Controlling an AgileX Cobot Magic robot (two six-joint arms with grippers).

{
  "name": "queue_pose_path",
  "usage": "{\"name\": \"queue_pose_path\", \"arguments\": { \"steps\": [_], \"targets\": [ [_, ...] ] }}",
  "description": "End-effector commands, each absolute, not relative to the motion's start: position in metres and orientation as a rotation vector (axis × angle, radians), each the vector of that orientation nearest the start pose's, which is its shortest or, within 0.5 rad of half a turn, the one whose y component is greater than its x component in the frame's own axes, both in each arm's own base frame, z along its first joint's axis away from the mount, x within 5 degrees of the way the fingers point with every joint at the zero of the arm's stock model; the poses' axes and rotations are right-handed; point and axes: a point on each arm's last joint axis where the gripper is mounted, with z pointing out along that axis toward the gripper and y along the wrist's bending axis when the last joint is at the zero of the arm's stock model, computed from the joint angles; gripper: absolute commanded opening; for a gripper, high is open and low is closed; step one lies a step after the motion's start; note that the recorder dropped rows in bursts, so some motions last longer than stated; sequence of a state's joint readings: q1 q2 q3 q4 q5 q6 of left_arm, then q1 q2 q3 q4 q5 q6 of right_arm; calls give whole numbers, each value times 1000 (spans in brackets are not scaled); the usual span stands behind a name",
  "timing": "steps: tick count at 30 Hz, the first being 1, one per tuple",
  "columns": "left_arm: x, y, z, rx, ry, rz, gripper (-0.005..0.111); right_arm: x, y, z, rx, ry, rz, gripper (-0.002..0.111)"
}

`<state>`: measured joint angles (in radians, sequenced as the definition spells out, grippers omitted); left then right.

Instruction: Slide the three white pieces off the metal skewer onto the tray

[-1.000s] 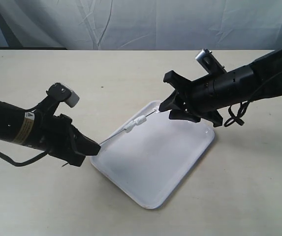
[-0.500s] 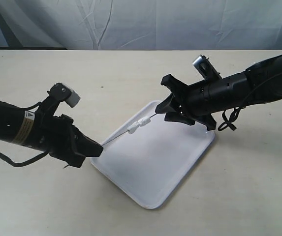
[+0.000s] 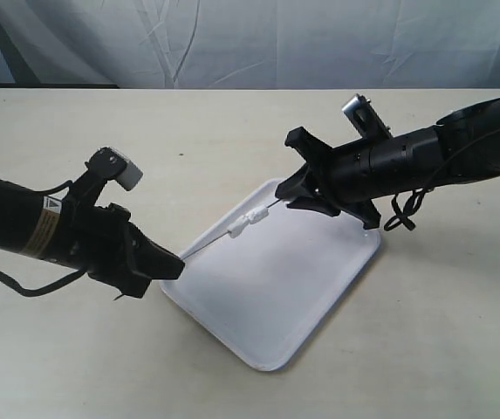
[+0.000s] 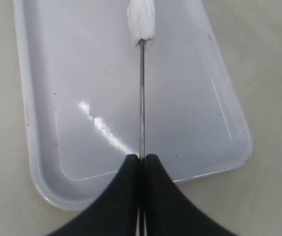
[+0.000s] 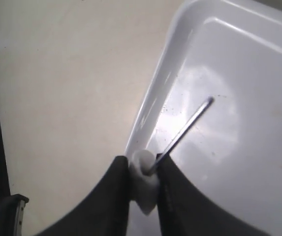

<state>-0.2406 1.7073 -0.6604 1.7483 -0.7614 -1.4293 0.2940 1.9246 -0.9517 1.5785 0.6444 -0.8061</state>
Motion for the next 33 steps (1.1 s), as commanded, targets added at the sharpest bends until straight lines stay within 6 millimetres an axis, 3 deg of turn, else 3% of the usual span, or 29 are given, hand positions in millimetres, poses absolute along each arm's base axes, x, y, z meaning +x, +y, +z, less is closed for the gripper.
{"name": "queue_pose_path", "arguments": {
  "steps": [1, 11, 33],
  "targets": [
    [243, -125, 147, 981, 2296, -964, 0, 324, 156, 139, 299, 2599, 1230, 3],
    [230, -119, 160, 975, 2269, -900, 0, 325, 155, 138, 306, 2598, 1214, 2],
    [191, -109, 164, 910, 2307, -916, 0, 329, 151, 137, 358, 2580, 1153, 2]
  ]
}}
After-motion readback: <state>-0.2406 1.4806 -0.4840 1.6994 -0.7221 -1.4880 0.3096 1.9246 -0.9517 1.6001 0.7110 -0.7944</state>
